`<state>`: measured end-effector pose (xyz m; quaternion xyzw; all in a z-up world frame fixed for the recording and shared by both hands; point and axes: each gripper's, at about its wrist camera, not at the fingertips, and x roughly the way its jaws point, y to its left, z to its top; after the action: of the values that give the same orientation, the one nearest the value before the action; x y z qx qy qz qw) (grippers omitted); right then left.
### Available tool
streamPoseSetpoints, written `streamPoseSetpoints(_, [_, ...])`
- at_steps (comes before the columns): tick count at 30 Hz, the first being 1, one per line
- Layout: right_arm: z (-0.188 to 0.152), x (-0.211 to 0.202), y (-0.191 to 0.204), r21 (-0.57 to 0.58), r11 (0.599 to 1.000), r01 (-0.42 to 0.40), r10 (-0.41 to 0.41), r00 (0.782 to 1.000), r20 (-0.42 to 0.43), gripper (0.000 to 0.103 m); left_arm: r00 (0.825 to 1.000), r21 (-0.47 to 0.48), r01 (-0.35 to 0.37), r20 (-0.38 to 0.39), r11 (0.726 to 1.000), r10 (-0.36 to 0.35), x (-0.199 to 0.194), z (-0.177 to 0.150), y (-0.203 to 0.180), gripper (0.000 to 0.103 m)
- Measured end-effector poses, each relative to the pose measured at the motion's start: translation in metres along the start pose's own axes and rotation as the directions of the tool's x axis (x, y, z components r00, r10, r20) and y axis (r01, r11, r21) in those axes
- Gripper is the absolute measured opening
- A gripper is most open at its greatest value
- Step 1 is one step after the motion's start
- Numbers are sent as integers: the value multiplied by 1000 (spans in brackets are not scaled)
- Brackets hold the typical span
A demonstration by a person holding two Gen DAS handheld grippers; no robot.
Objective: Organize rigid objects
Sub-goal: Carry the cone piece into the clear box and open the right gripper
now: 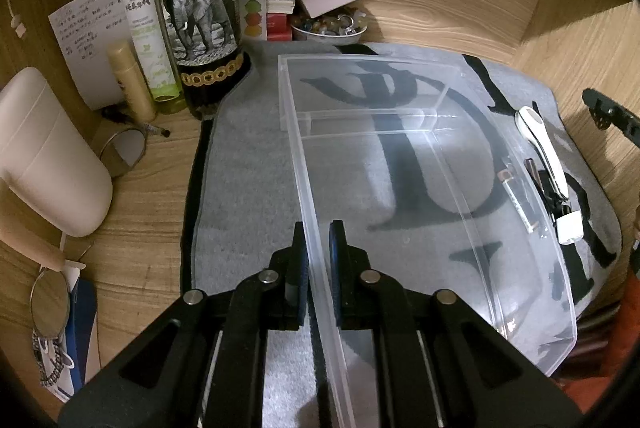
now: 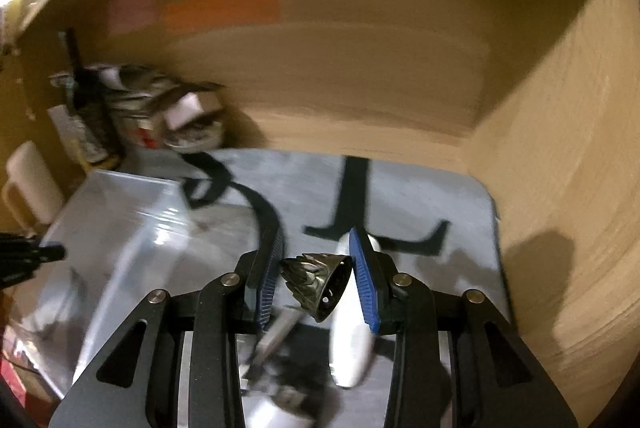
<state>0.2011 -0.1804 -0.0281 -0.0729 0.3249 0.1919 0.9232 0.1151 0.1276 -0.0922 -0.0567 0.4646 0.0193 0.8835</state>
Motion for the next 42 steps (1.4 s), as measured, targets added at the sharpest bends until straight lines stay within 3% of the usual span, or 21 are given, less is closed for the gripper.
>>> streamPoseSetpoints(10, [14,0,70,-95,982,-160,163,986,28,32,1000,10,-1,11,1000,0,0,-1,-1,9])
streamPoseSetpoints(19, [13,24,130,-204,940,-273,265,962,-66,32,1000,29,-6,24,1000,6,-1,-2,-3,9])
streamPoseSetpoints(26, [1,49,164,-270,906,-326,285,941,-181,32,1000,37,1,28,999,-2,-1,-2,-4,9])
streamPoseSetpoints(33, [-5,63,173,-276,889,-366,292,916,-275,32,1000,37,6,29,999,-7,0,-1,-4,9])
streamPoseSetpoints(42, [-6,66,176,-273,887,-373,292,909,-296,36,1000,38,5,30,999,-6,0,-2,-4,9])
